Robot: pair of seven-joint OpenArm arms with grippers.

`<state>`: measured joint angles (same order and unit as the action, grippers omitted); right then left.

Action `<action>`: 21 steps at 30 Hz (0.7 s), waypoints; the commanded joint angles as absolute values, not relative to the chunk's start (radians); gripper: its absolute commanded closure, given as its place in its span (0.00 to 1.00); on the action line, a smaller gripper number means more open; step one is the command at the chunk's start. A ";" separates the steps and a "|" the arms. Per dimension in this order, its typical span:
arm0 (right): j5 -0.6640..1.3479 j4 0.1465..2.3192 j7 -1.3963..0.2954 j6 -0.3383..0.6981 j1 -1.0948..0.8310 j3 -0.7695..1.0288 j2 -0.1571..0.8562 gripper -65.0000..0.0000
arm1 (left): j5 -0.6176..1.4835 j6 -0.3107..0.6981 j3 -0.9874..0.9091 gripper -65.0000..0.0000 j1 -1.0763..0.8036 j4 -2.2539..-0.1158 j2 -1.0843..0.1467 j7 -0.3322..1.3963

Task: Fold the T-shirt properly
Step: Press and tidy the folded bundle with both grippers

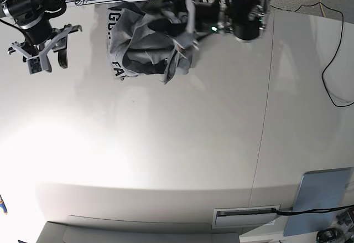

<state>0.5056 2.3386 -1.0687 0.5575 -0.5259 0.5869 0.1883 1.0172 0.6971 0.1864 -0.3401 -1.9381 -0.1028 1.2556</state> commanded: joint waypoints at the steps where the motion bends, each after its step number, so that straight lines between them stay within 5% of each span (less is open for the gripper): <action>1: 0.514 2.356 -1.042 0.556 -0.536 0.593 0.197 0.61 | 0.997 0.698 0.207 0.50 -0.337 -1.956 -0.102 1.216; 11: 0.513 2.356 -1.044 0.556 -0.568 0.593 0.197 0.61 | 0.583 0.598 0.282 0.51 -0.338 -1.956 -0.103 1.102; 15: 0.504 2.356 -1.044 0.556 -0.568 0.593 0.197 0.61 | 0.463 0.599 0.227 0.59 -0.338 -1.956 -0.103 1.159; 19: 0.505 2.356 -1.042 0.556 -0.568 0.593 0.197 0.61 | 0.457 0.603 0.101 0.80 -0.338 -1.956 -0.103 1.132; 21: 0.505 2.356 -1.042 0.556 -0.568 0.593 0.197 0.61 | 0.457 0.602 0.036 0.84 -0.337 -1.956 -0.103 1.102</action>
